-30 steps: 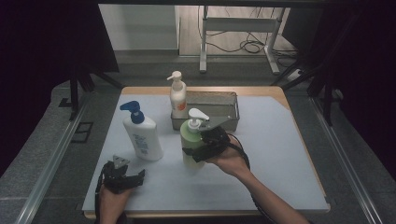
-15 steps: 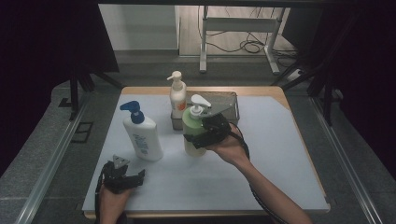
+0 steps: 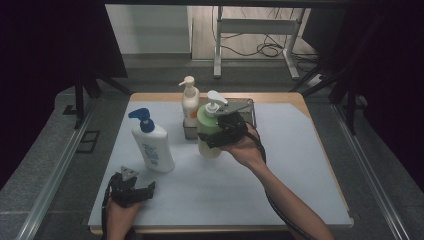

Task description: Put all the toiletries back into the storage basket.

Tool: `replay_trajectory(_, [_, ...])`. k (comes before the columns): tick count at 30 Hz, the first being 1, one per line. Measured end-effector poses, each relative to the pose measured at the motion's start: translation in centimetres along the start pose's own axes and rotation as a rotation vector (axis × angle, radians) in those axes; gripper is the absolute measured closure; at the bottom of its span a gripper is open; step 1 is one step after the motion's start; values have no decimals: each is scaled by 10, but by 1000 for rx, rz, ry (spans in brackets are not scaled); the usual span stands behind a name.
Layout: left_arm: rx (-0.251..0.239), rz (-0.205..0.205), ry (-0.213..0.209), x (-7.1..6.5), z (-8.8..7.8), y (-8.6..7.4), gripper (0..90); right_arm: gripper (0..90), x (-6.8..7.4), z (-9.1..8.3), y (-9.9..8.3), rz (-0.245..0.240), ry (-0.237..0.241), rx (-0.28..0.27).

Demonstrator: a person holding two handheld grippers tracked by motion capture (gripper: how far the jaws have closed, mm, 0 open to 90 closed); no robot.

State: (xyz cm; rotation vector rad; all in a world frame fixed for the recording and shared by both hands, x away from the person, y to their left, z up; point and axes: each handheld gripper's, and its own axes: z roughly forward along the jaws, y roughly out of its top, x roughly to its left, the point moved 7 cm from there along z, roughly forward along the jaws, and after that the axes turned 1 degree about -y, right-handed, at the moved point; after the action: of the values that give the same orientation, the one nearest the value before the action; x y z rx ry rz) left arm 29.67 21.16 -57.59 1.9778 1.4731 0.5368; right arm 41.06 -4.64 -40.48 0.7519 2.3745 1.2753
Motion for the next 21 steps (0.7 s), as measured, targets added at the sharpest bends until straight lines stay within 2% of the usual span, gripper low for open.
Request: replay_trajectory(21, [0,0,0,0,0,0,107,121,-29,3,25,35,-65,-25])
